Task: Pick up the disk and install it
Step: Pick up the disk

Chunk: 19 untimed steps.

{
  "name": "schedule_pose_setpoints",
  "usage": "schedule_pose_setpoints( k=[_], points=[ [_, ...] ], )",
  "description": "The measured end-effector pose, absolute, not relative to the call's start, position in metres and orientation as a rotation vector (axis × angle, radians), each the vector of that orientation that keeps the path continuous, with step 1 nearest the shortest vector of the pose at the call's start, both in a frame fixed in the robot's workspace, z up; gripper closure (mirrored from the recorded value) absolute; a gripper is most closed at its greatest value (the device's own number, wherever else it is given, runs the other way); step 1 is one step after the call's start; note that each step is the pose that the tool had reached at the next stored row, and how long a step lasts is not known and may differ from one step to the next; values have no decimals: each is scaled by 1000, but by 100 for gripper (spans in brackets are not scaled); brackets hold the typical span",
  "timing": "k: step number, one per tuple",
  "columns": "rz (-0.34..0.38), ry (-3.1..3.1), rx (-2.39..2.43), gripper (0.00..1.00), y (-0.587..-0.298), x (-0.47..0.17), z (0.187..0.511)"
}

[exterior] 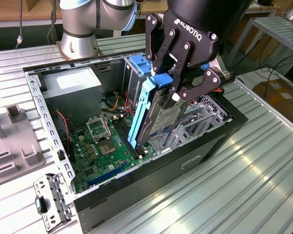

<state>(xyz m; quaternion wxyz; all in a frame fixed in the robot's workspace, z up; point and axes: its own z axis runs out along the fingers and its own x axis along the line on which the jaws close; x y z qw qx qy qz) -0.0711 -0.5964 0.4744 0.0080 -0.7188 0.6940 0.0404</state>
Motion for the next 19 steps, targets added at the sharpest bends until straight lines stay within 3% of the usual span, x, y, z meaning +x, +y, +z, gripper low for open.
schedule_pose_setpoints(
  k=[19],
  points=[
    [126, 2169, -2247, 63, -598, -53, 474]
  ],
)
